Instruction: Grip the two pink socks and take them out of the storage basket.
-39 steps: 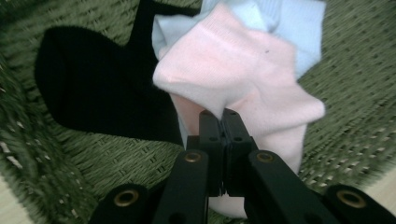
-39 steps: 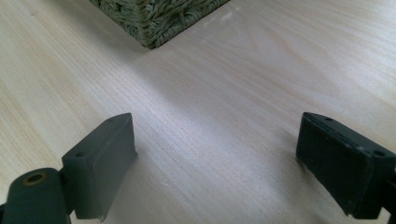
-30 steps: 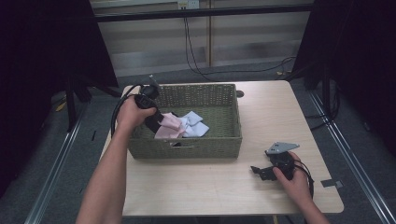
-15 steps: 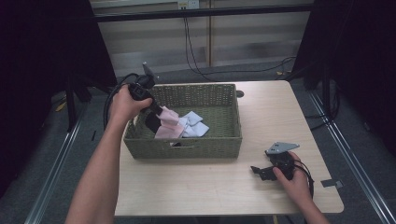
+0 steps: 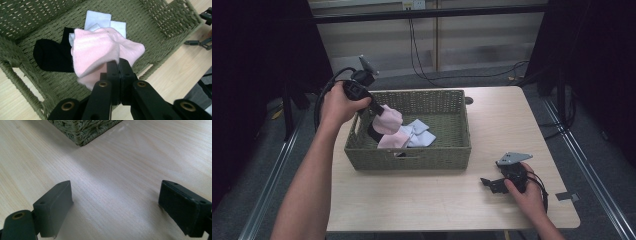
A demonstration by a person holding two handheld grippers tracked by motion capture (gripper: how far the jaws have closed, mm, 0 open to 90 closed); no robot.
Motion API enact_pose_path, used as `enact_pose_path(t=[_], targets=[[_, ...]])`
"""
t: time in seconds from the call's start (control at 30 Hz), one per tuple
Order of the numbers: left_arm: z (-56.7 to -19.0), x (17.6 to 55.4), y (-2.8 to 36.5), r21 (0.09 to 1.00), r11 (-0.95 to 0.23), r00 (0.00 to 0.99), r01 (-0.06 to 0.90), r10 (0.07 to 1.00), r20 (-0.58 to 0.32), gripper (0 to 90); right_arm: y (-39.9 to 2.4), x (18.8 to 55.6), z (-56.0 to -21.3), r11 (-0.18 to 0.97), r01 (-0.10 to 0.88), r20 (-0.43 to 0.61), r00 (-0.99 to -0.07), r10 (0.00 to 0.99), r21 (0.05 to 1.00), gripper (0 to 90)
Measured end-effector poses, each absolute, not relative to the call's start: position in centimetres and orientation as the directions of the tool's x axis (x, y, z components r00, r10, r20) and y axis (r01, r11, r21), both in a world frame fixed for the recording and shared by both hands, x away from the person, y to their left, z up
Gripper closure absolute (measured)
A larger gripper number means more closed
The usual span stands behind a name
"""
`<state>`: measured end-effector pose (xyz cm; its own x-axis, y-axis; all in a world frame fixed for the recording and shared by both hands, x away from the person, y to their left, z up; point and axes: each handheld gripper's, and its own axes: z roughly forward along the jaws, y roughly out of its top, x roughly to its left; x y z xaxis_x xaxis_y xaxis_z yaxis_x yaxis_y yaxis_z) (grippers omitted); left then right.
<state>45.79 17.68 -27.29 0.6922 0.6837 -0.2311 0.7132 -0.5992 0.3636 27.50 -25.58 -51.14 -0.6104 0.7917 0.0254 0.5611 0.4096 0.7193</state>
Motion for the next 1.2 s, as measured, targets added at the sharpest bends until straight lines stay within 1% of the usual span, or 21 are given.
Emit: enact_pose_path(t=[0.27,0.6,1.1,1.2], targets=[[-24.7,45.1,17.8,0.389,-0.602,0.708,0.698,0.662,-0.246,89.0,-25.6,27.5,-51.1,0.409,0.561,0.026,-0.61,0.792,0.719,11.1],[-22.9,43.8,17.7,0.404,-0.605,0.72,0.686,0.645,-0.256,89.0,-25.6,27.5,-51.1,0.41,0.561,0.025,-0.61,0.792,0.719,11.2],[-21.8,41.5,17.7,0.405,-0.634,0.749,0.658,0.607,-0.266,88.9,-25.6,27.5,-51.1,0.409,0.561,0.026,-0.611,0.791,0.72,11.2],[-21.6,40.8,17.6,0.418,-0.637,0.758,0.648,0.592,-0.274,88.9,-25.6,27.5,-51.1,0.41,0.561,0.025,-0.611,0.792,0.719,11.1]])
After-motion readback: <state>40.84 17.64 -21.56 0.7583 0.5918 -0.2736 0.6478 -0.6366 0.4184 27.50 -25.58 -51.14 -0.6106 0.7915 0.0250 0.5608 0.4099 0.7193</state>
